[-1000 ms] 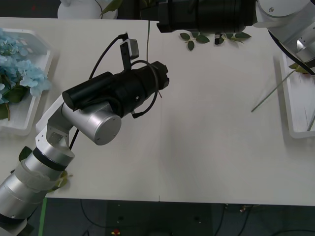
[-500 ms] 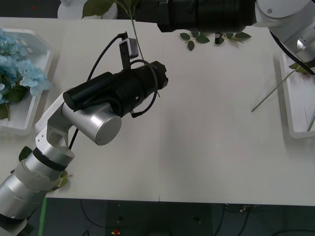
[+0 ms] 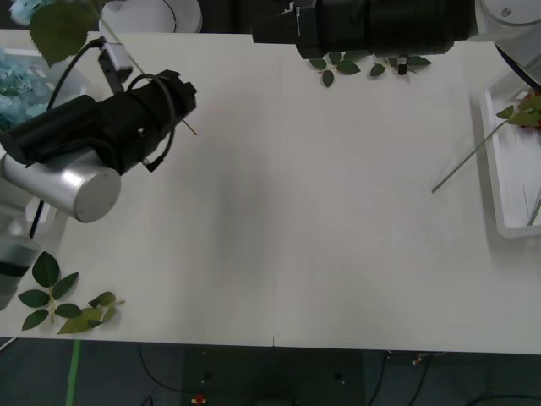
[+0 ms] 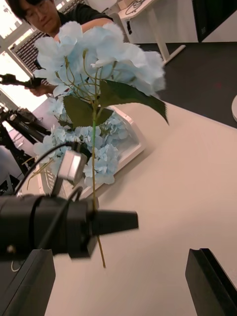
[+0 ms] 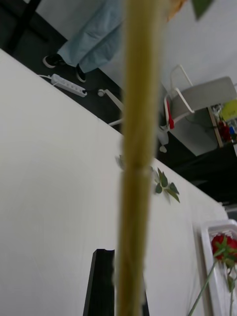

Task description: Place the red flowers into the right box and the blue flowers into the left box. If a person shows an open palm, hand one flower to the person first, then continue sorting.

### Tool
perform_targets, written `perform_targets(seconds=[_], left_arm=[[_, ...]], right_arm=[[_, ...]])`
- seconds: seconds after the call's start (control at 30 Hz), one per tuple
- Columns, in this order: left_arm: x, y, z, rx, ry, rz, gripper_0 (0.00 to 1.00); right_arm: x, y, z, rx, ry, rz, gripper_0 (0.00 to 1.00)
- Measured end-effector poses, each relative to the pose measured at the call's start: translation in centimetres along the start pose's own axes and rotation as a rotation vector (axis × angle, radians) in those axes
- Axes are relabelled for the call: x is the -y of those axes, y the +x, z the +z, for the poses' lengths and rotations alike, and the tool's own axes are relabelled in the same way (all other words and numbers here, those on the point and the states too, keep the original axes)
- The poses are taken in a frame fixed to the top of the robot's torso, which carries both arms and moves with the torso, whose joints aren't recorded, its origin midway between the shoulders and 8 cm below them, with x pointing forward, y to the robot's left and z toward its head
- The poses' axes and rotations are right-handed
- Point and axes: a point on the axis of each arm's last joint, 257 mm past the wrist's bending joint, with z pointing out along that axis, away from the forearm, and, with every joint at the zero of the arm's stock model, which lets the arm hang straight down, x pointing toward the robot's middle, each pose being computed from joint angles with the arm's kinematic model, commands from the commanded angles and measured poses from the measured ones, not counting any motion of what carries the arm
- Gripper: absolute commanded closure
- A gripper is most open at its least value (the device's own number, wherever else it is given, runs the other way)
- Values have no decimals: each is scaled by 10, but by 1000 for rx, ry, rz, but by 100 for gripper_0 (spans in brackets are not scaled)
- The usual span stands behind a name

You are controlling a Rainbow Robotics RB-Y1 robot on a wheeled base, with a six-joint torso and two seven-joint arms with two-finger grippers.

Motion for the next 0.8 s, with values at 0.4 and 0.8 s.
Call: perform_targets(seconds=[0.4,0.8], left_arm=[[-105,-106,-83,-37,-315,-104,100],[-195,-184,-139,37,-470,-298,100]], right_arm=[[17,39,-61,-172,-20,-245,22],[46,74,-124,-272,-90,-495,22]])
